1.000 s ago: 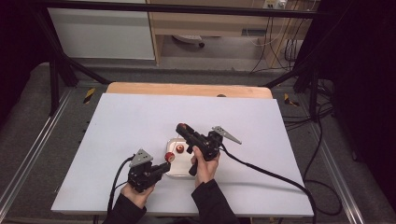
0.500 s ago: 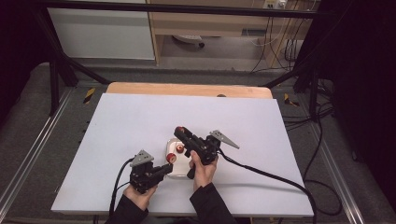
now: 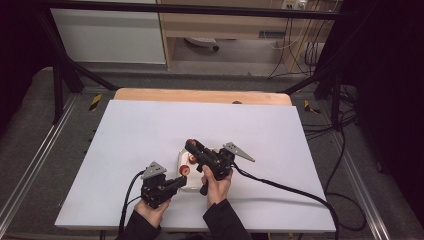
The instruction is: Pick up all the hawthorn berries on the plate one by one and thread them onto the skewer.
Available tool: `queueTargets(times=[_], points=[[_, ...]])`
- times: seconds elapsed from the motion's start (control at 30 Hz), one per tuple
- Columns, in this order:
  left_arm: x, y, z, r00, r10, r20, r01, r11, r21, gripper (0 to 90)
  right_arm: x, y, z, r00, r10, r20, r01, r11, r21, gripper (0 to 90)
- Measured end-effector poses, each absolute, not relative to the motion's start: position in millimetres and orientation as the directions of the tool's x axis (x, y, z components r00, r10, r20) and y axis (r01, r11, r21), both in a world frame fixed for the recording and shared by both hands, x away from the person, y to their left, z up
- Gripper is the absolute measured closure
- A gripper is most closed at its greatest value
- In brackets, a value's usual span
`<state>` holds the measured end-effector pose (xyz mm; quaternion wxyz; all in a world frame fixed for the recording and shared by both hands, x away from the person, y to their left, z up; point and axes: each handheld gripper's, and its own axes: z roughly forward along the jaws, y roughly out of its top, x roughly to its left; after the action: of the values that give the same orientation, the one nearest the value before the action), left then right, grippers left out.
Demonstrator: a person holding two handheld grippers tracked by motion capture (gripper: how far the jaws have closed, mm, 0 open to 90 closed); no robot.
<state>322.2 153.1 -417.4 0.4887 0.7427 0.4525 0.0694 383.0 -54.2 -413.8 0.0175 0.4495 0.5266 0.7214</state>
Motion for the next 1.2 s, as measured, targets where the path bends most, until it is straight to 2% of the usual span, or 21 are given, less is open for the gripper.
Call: queueTargets(times=[0.2, 0.5, 0.67, 0.73, 0.8, 0.93, 1.1, 1.13, 1.17, 1.2], points=[[321.8, 151.3, -418.0, 0.589, 0.730, -0.347, 0.602, -0.109, 0.791, 88.7, 379.4, -55.1, -411.8, -0.607, 0.500, 0.618, 0.443, -0.433, 0.785, 62.6], [321.5, 152.5, -421.4, 0.579, 0.708, -0.404, 0.619, -0.059, 0.783, 88.8, 377.4, -55.0, -411.9, -0.616, 0.511, 0.600, 0.432, -0.418, 0.799, 63.0], [320.4, 152.1, -419.9, 0.579, 0.716, -0.389, 0.604, -0.057, 0.795, 88.8, 375.5, -53.6, -415.4, -0.621, 0.515, 0.591, 0.427, -0.411, 0.806, 63.2], [322.4, 158.3, -413.6, 0.568, 0.720, -0.397, 0.594, -0.025, 0.804, 88.8, 374.3, -51.7, -417.4, -0.625, 0.494, 0.604, 0.458, -0.393, 0.797, 63.2], [325.2, 160.9, -411.5, 0.569, 0.720, -0.398, 0.609, -0.044, 0.792, 88.7, 369.7, -48.1, -424.7, -0.625, 0.479, 0.617, 0.474, -0.395, 0.787, 63.2], [324.4, 157.7, -410.4, 0.572, 0.735, -0.363, 0.588, -0.059, 0.807, 88.7, 365.4, -46.4, -426.4, -0.642, 0.481, 0.598, 0.474, -0.364, 0.802, 63.1], [325.6, 158.4, -412.5, 0.585, 0.726, -0.361, 0.581, -0.065, 0.811, 88.6, 361.0, -46.1, -423.9, -0.649, 0.509, 0.566, 0.456, -0.336, 0.824, 62.3], [326.1, 159.7, -412.5, 0.589, 0.722, -0.363, 0.580, -0.065, 0.812, 88.6, 361.2, -46.6, -423.1, -0.650, 0.513, 0.560, 0.449, -0.335, 0.828, 61.8], [326.2, 160.3, -412.6, 0.587, 0.722, -0.366, 0.584, -0.065, 0.809, 88.5, 360.9, -47.3, -421.6, -0.653, 0.533, 0.538, 0.433, -0.321, 0.842, 56.7], [326.5, 161.1, -413.1, 0.590, 0.722, -0.362, 0.584, -0.072, 0.808, 88.5, 360.5, -47.9, -419.0, -0.647, 0.553, 0.525, 0.420, -0.317, 0.851, 47.2]])
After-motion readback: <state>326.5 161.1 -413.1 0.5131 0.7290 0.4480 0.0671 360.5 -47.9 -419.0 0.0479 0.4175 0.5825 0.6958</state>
